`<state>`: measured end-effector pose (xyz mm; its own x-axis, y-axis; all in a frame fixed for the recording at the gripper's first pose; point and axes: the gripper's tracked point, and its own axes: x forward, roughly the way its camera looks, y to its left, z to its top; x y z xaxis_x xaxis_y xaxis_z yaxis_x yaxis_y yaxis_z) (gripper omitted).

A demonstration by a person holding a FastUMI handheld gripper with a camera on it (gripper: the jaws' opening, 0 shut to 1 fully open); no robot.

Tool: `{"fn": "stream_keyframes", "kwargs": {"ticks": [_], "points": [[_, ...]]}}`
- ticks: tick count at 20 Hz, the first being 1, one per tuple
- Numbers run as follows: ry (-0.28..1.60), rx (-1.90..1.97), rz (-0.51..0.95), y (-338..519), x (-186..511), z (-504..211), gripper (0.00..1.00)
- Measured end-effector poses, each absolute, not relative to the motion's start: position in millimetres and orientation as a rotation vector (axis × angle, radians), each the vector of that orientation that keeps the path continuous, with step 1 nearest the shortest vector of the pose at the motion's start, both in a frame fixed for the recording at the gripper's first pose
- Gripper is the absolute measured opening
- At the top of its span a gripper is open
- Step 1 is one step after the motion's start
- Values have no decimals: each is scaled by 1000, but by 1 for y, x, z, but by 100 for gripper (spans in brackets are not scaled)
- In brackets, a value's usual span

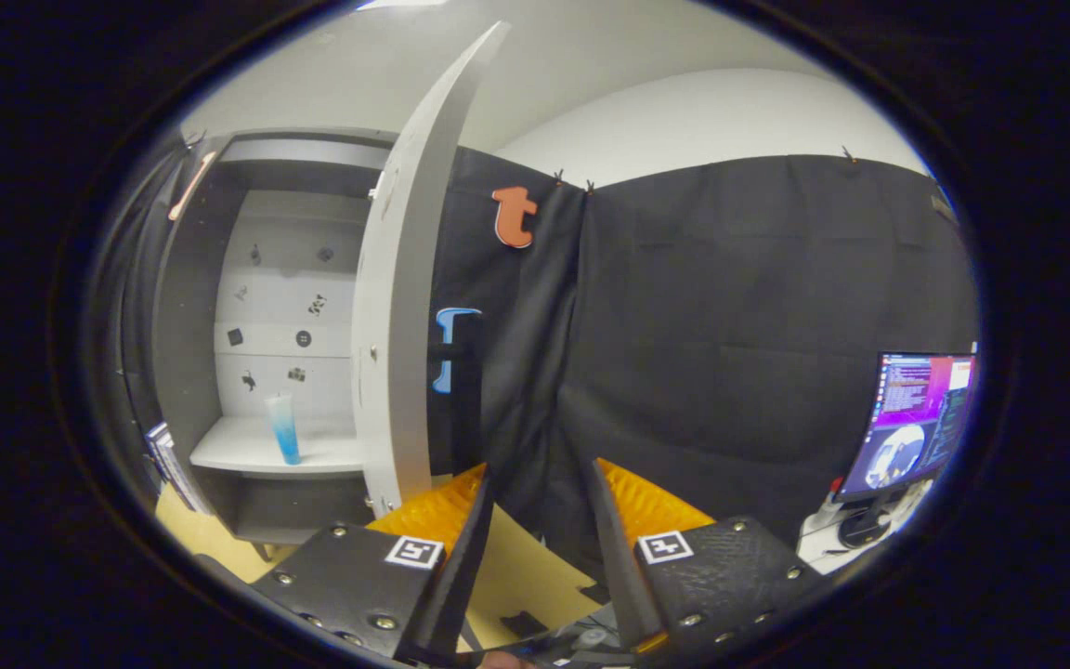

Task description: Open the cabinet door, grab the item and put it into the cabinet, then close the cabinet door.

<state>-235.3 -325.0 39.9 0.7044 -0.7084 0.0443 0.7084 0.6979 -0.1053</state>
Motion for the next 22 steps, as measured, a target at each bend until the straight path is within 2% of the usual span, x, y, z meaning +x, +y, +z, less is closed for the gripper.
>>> {"fn": "stream_keyframes", "kwargs": {"ticks": [6,13,14,22], "points": [[-5,-111,-721,-274,-222,40,62],[5,-60,-501,-186,-175,27,63],[12,-51,-463,-172,-167,23,68],[35,-3,-270,-95,-96,13,71]]}}
